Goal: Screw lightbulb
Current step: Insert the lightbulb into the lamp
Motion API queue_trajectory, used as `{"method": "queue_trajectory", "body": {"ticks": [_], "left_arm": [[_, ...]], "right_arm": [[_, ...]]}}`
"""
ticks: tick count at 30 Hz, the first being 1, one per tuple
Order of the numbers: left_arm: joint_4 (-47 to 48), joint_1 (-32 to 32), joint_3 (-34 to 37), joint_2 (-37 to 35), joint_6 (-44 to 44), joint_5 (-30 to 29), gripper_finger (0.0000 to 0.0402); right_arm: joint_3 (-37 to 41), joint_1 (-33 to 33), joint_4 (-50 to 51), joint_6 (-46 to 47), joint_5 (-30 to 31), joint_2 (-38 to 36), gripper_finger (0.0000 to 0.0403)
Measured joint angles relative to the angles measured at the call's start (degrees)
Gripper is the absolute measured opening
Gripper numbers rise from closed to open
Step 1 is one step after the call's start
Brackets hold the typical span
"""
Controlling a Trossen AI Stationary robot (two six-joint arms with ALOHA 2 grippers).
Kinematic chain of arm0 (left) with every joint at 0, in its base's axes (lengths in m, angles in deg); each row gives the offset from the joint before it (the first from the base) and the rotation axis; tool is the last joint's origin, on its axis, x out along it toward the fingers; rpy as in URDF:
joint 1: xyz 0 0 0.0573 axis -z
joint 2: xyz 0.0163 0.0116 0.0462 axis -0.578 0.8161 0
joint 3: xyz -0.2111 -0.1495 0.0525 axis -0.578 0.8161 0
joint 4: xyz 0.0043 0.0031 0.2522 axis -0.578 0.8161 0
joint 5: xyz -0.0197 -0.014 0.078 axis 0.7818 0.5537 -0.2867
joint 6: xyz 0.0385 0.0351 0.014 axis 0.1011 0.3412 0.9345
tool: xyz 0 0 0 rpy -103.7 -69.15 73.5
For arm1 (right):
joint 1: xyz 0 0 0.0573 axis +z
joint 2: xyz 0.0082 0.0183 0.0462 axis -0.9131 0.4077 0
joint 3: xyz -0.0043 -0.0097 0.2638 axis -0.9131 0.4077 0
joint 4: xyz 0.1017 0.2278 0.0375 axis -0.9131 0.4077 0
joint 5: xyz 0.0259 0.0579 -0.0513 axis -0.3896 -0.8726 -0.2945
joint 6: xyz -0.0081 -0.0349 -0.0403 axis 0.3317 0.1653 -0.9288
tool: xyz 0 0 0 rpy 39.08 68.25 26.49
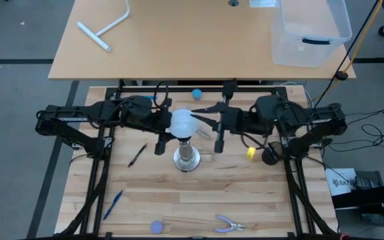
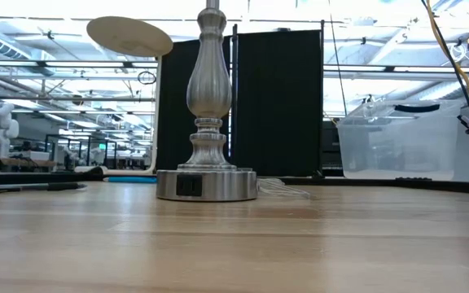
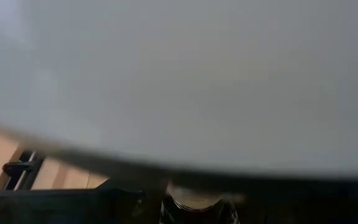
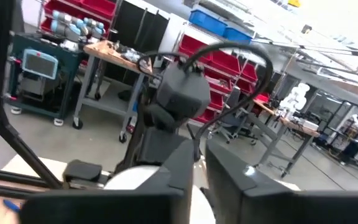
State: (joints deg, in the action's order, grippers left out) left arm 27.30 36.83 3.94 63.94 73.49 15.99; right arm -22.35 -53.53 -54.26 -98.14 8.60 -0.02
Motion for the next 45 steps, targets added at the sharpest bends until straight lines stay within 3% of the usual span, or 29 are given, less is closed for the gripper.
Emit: {"method": "queue_trajectory", "body": {"ticks": [3,25,34,45], "left_arm": [[-0.03,0.0,0.02,0.0,0.0,0.03,0.0139],[-0.3,0.04,0.04,0.0,-0.59,0.01,0.0139],[-1.72,0.11,0.07,0.0,-0.52,0.06,0.0225],[-1.6,1.66,0.07,-0.31,0.92,-0.67,0.0235]], "right_arm": [[0.02,-0.53,0.4,0.44,0.08,1.21,0.0005],[-0.02,-2.63,5.39,4.12,0.13,3.1,0.0],[-0.07,-2.63,6.32,4.54,0.26,3.08,0.0],[-0.07,-2.61,6.51,5.05,-0.15,3.08,0.0]]}}
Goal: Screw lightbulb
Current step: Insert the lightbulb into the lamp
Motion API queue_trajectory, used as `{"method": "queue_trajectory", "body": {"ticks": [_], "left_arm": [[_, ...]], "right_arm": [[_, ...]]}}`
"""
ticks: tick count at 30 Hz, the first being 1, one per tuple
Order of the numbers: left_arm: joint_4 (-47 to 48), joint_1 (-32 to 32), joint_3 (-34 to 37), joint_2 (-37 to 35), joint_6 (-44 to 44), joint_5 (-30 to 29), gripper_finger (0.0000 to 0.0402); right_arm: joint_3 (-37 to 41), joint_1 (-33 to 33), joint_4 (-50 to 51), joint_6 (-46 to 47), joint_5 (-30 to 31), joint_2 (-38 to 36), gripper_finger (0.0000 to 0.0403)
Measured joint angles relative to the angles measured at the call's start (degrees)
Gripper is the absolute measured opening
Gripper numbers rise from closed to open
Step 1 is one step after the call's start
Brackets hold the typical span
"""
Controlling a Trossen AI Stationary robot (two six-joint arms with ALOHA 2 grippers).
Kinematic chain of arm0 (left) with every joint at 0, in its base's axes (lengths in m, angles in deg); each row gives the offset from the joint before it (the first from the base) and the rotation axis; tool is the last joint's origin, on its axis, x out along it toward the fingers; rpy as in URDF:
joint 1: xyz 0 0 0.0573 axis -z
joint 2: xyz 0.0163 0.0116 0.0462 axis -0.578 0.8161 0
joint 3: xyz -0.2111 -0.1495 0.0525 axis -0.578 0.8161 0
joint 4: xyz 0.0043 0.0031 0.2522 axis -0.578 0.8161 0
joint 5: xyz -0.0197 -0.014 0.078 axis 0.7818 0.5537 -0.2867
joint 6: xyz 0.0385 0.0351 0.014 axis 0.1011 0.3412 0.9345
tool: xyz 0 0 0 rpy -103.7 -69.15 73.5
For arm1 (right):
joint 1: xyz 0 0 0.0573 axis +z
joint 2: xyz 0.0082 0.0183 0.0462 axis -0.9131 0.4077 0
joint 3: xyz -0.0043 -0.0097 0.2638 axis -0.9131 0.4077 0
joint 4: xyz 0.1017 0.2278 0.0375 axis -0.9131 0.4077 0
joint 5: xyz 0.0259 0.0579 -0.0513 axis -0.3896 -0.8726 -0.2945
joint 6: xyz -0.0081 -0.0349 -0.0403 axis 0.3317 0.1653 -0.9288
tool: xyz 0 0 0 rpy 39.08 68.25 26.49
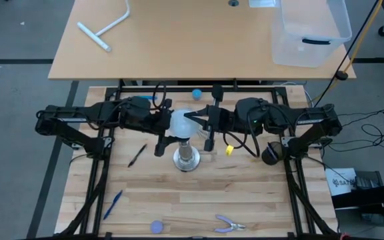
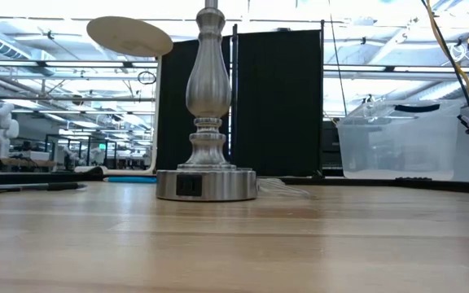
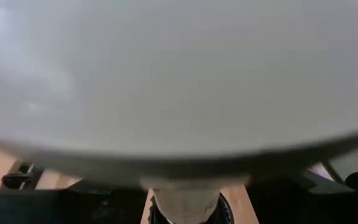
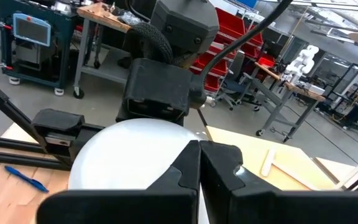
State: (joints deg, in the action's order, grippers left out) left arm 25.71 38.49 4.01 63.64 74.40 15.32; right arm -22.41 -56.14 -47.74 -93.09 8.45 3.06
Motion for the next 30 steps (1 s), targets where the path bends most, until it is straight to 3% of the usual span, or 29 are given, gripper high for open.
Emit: {"method": "queue_trajectory", "body": {"ticks": [23,30], "left_arm": [[0.42,1.11,-0.09,-1.53,1.03,-4.44,0.0235],[-0.12,1.09,0.61,-1.49,0.74,-4.7,0.0204]], "right_arm": [[0.12,-0.02,-0.58,0.85,0.08,0.09,0.0],[0.17,-0.02,-1.33,0.78,0.05,0.15,0.0]]}}
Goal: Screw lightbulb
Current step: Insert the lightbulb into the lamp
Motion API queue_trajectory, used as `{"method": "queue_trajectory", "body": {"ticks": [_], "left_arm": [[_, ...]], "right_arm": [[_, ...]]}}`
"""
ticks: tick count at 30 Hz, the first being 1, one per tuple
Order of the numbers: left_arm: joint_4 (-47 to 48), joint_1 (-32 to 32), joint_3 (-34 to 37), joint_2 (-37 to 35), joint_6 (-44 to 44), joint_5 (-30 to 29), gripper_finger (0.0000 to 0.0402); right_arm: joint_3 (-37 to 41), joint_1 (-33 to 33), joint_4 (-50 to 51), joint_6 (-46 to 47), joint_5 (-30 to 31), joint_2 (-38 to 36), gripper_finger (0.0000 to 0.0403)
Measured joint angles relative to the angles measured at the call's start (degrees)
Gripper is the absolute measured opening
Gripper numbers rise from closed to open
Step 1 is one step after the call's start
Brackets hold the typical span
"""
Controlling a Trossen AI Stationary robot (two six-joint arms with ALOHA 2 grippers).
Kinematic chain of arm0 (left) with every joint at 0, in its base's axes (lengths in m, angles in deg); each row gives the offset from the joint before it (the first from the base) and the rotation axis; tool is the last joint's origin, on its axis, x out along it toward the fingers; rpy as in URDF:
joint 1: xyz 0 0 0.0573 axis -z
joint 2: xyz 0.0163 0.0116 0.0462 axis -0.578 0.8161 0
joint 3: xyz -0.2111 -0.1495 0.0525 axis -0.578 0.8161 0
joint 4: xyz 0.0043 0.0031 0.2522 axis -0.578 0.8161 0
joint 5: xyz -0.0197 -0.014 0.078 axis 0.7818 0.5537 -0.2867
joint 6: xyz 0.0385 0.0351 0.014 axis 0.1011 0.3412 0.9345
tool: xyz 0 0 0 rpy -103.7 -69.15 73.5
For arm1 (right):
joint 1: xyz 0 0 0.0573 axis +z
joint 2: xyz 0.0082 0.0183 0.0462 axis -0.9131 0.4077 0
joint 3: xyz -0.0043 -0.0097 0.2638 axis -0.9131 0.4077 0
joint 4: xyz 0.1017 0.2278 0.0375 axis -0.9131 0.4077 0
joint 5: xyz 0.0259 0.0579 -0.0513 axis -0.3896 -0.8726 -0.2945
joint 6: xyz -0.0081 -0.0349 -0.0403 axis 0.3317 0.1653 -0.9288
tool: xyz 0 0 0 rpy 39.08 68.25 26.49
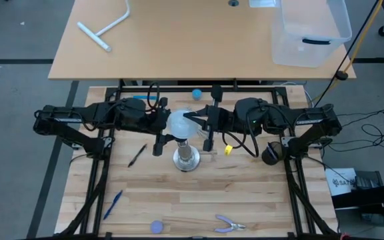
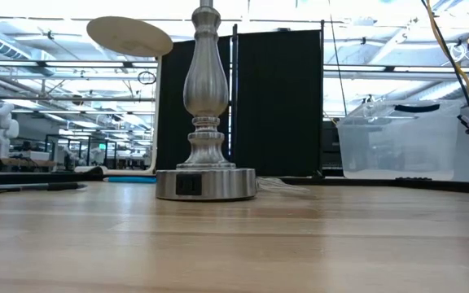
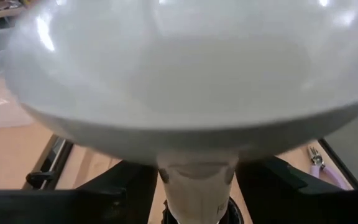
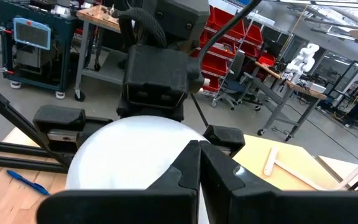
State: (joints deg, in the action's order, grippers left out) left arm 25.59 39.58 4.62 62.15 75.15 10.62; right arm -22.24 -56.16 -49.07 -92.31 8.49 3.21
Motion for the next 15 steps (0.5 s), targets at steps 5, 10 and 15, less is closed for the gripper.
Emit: {"method": "queue_trajectory", "body": {"ticks": [5,10,15], "left_arm": [[-0.47,0.0,1.55,0.01,-0.18,-0.11,0.0183],[-1.2,0.0,2.07,0.02,0.22,-0.09,0.0179],[-1.34,0.0,2.07,0.02,0.38,-0.09,0.0179]], "right_arm": [[0.0,0.0,-0.33,0.07,0.01,0.24,0.0],[-0.07,0.0,-1.17,0.15,0.17,0.92,0.0],[-0.11,0.02,-1.53,0.17,0.3,1.27,0.0]]}}
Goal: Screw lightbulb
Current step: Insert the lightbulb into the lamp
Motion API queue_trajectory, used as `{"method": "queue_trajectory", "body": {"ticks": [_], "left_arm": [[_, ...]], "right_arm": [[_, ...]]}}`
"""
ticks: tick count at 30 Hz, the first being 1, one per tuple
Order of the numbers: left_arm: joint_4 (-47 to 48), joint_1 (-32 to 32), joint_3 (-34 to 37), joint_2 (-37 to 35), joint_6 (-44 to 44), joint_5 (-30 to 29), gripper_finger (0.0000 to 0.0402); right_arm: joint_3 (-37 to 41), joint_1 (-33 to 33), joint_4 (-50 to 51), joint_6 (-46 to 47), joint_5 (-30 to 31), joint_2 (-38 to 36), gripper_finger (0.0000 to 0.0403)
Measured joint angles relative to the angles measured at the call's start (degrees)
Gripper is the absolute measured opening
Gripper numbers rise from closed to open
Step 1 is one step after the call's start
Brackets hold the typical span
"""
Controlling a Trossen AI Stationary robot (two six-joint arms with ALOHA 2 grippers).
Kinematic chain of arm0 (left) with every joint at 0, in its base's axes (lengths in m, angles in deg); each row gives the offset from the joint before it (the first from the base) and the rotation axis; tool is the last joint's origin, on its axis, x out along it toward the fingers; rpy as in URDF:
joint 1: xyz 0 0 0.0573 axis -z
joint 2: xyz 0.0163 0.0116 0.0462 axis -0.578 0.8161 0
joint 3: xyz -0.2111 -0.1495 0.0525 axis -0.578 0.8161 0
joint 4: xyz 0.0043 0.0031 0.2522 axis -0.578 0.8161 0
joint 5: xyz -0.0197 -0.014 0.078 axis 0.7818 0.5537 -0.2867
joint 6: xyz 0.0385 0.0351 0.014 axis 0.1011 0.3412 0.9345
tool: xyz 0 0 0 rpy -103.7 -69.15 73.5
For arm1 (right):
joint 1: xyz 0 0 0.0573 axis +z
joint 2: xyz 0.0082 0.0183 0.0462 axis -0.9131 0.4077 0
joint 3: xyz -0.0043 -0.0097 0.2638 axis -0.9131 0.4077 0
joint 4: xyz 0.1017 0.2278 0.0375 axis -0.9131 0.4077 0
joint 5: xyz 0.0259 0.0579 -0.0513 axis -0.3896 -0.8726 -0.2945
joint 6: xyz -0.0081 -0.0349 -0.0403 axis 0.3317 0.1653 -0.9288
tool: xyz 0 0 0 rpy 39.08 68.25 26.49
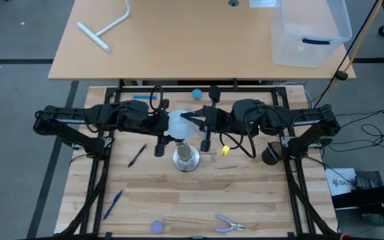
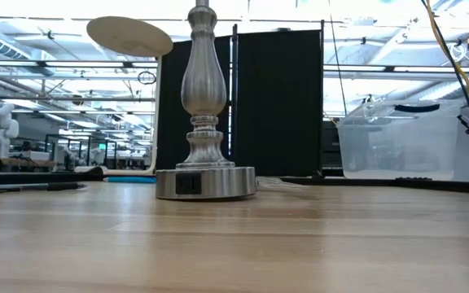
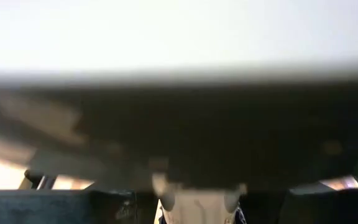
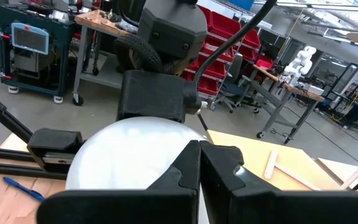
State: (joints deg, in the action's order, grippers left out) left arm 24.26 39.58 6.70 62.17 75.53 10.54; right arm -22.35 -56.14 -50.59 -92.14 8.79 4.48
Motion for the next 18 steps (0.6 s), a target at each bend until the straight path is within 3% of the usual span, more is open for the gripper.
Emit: {"method": "queue_trajectory", "body": {"ticks": [13,18], "left_arm": [[-2.42,-0.02,0.0,0.0,1.26,1.22,0.0181],[-2.05,0.03,0.04,-0.76,1.26,1.2,0.0214]], "right_arm": [[0.0,0.0,-0.23,-0.13,-0.07,0.04,0.0],[0.0,0.0,-0.23,-0.09,0.09,0.07,0.0]]}}
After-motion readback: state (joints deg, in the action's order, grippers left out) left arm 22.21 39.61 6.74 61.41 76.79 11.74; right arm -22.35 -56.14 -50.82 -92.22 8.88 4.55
